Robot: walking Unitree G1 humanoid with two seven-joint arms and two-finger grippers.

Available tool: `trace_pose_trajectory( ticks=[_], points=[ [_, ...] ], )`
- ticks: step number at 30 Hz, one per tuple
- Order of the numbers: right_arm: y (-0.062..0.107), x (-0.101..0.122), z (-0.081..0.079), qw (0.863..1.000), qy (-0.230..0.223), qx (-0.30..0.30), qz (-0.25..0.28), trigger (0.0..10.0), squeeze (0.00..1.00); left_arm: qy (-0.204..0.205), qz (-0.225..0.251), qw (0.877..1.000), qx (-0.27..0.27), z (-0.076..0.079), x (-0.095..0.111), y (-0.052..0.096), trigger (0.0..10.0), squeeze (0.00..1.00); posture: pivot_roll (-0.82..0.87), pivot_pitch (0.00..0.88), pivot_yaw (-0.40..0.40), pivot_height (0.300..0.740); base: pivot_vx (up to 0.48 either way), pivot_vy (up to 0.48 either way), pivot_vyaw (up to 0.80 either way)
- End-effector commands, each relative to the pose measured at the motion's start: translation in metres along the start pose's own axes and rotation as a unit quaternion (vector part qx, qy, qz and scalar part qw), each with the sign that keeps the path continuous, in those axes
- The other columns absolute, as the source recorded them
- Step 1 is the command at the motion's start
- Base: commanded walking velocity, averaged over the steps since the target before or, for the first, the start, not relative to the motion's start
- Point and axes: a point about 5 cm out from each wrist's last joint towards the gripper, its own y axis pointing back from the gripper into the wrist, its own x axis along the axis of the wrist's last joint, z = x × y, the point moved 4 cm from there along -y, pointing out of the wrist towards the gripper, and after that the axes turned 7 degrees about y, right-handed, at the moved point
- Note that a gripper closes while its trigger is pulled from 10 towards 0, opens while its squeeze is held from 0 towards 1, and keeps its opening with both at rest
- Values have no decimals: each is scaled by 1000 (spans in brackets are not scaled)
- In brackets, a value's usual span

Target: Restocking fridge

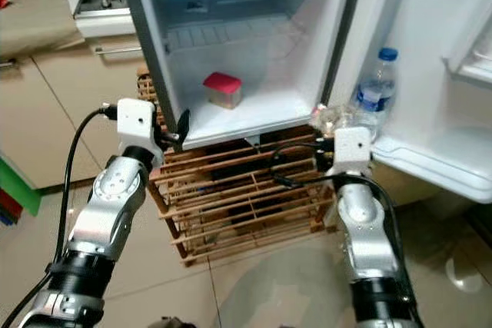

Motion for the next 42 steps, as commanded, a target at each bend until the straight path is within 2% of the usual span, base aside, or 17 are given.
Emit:
trace_pose_trajectory(
  ticks=[1, 6, 18, 23, 27, 28, 30, 31, 36, 37, 38, 41, 42],
  points=[
    [-6, 17, 0, 1000, -2, 3, 28, 0, 0, -6, -1, 1000, 7, -3, 0, -3, 10000, 0, -99, 0, 45, 740, 334, -341, 681],
    [-9, 21, -4, 999, -2, 12, 32, 0, 0, -6, -1, 1000, 11, -5, 0, -2, 10000, 0, -98, 0, 45, 740, 372, -296, 680],
    [-16, 24, -18, 999, 2, 38, 33, 0, 0, 4, 8, 1000, 20, -9, 2, 0, 10000, 0, -80, 0, 33, 740, 341, 0, 628],
    [-20, 21, -22, 999, 3, 43, 25, 0, 0, -6, 5, 1000, -21, 2, 4, 0, 10000, 0, -71, 0, 30, 740, 0, 0, 323],
    [-23, 18, -23, 999, 6, 43, 17, 0, 0, -6, -1, 996, -93, 21, 8, 3, 10000, 0, -60, 0, 32, 740, 0, 0, 0],
    [-23, 15, -23, 999, 8, 43, 10, 4118, 0, -10, -2, 993, -115, 25, 10, 7, 10000, 0, -57, 0, 34, 740, 0, 0, 0],
    [-24, 13, -23, 999, 9, 42, 4, 4118, 0, -11, -4, 993, -121, 25, 11, 9, 10000, 0, -56, 0, 34, 740, 0, 0, 0],
    [-24, 11, -23, 999, 10, 40, -1, 10000, 0, -13, -8, 992, -128, 25, 11, 12, 10000, 0, -51, 0, 36, 740, 0, 0, 0],
    [-27, 6, -23, 999, 9, 31, -10, 10000, 0, -13, -35, 983, -181, 21, 9, 24, 10000, 0, -30, 0, 32, 740, 0, 0, 0],
    [-30, 5, -22, 1000, 8, 24, -15, 10000, 0, -17, -48, 971, -234, 28, 8, 31, 10000, 0, -19, 0, 28, 740, 0, 0, 0],
    [-30, 5, -22, 1000, 8, 24, -15, 10000, 0, -17, -48, 971, -234, 28, 8, 31, 10000, 0, -19, 0, 28, 740, 0, 0, 0],
    [-35, 3, -20, 1000, 14, 11, -22, 10000, 0, -19, -56, 953, -296, 40, 9, 38, 10000, 0, 3, 0, 27, 740, 0, 0, 0],
    [-37, 4, -20, 1000, 17, 6, -23, 10000, 0, -18, -54, 951, -305, 43, 10, 39, 10000, 0, 6, 0, 29, 740, 0, 0, 0]
  ],
)
